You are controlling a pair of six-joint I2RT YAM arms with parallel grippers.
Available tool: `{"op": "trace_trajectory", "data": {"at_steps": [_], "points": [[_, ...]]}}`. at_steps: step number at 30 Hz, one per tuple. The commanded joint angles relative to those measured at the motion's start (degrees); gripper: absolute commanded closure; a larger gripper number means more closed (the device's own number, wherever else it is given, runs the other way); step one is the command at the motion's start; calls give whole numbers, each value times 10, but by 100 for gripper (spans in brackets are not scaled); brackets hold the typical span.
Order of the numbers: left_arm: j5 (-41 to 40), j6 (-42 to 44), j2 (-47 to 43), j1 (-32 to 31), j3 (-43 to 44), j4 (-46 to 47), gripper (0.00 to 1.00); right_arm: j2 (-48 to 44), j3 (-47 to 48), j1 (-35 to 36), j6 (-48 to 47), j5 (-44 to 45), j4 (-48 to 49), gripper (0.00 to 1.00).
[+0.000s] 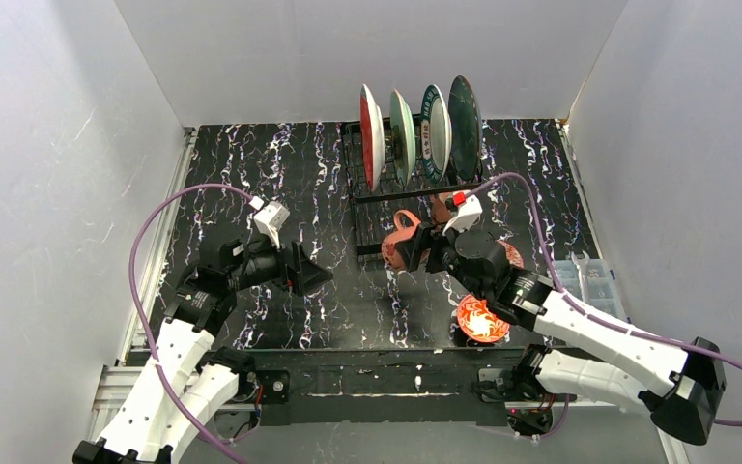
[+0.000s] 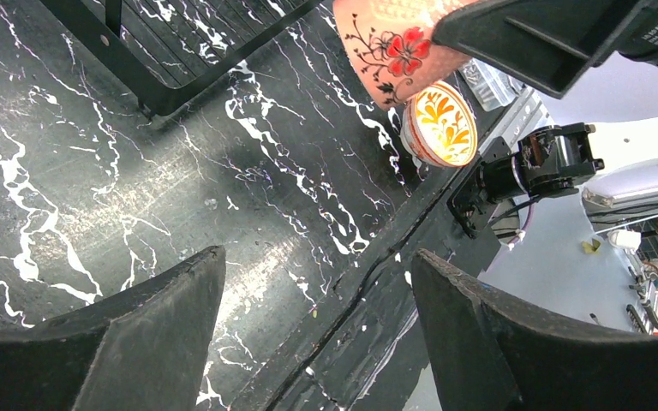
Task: Load the mixed dishes into the dish rack
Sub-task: Turn the cup upside down in the dish rack.
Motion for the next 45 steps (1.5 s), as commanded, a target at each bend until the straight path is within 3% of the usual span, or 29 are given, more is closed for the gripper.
{"op": "trace_trajectory", "data": {"at_steps": [1, 23, 45], "points": [[8, 12, -3, -1, 4, -9, 22, 17, 53, -2, -58, 74, 33, 67], [-16, -4, 2, -1, 2, -16, 21, 160, 88, -1, -142, 151, 117, 67], [-40, 5, -3, 0, 5, -35, 20, 249, 95, -10, -154, 168, 203, 67]]}}
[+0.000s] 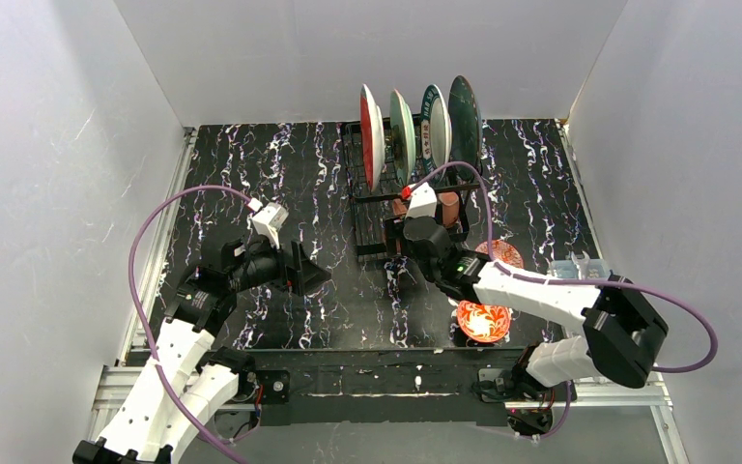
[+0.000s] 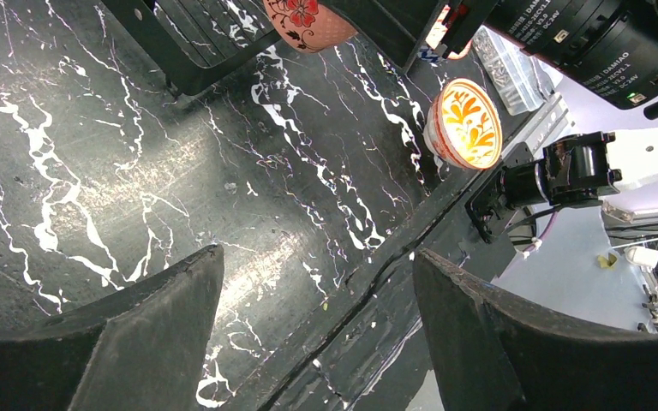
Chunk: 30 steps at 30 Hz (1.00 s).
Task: Load the mixed dishes into the dish rack
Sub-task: Turn the cup upside down in the dish rack.
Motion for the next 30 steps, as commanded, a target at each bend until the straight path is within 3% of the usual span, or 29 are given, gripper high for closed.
{"op": "trace_trajectory", "data": {"at_steps": [1, 30], "points": [[-4, 9, -5, -1, 5, -9, 20, 0, 40, -7, -5, 23, 88, 67], [-6, 11, -5, -1, 5, -13, 20, 53, 55, -27, -17, 29, 147, 68]]}}
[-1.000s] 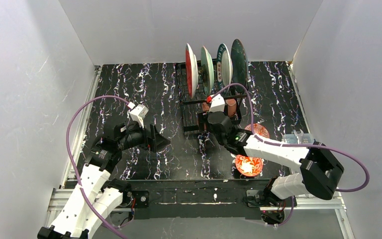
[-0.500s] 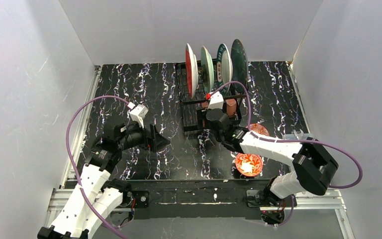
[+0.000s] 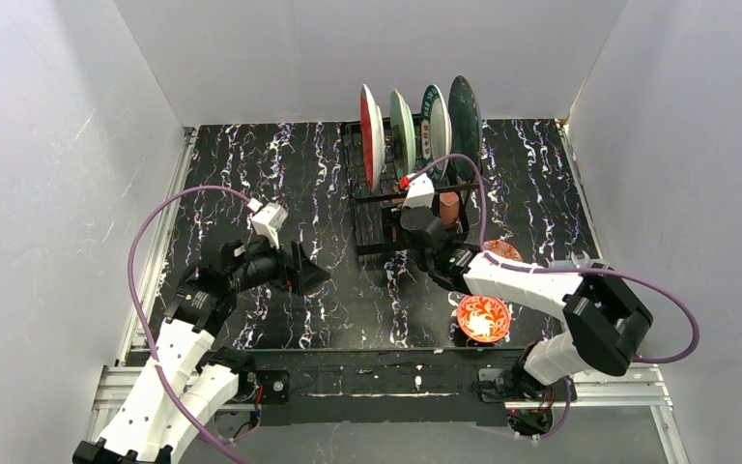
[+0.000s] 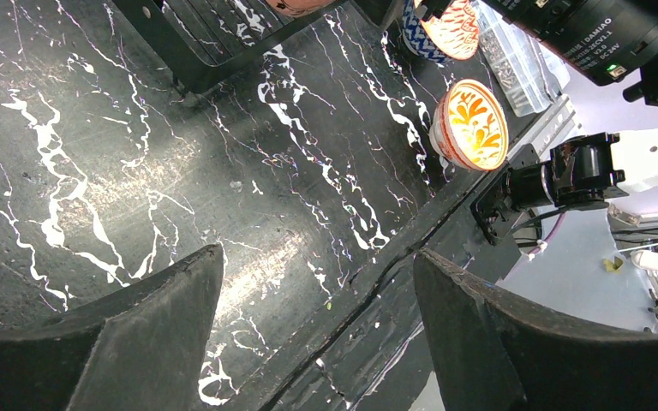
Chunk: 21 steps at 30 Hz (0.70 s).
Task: Load the mixed dishes into the dish rack
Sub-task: Turn the cup upside down in the dish rack.
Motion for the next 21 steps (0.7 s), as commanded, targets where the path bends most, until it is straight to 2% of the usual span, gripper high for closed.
{"op": "trace_trajectory", "data": {"at_steps": [1, 21], "points": [[1, 10, -4, 0, 5, -9, 20, 3, 31, -5, -1, 25, 87, 68], [-1, 12, 0, -1, 7, -12, 19, 38, 21, -11, 11, 20, 104, 68]]}}
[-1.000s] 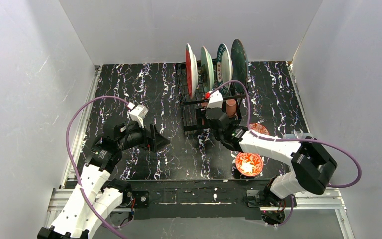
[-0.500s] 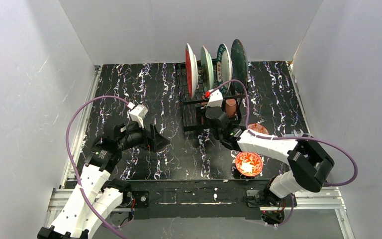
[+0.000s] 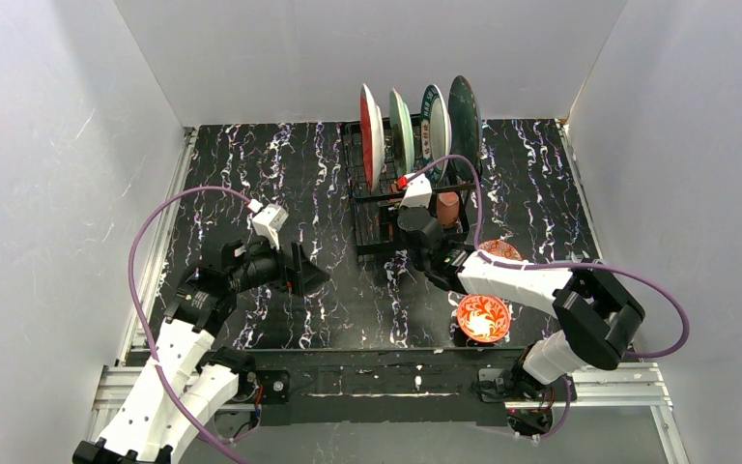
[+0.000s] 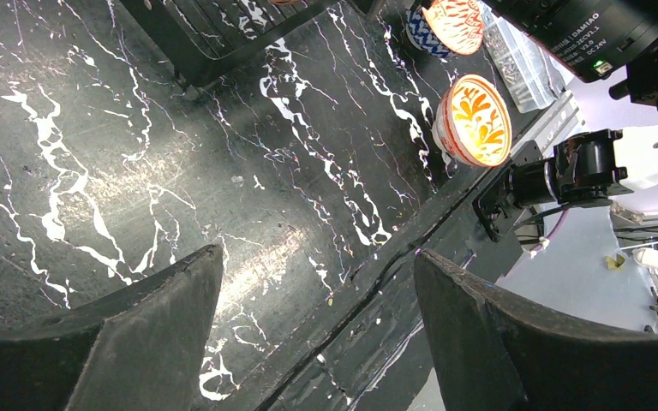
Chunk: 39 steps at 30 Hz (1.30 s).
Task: Load the mixed dishes into the dish rack
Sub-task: Turn the cup upside down in the dish rack.
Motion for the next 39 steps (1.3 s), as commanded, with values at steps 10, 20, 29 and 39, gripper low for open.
{"op": "trace_trajectory", "data": {"at_steps": [10, 20, 29, 39], "points": [[0, 9, 2, -1, 7, -4, 19, 7, -7, -9, 19, 13, 63, 68], [1, 10, 3, 0, 6, -5, 19, 5, -31, -9, 22, 15, 86, 68], [0, 10, 3, 0, 7, -6, 19, 23, -33, -9, 29, 18, 90, 67], [-1, 10, 4, -1, 7, -7, 18, 45, -25, -9, 39, 26, 79, 59]]}}
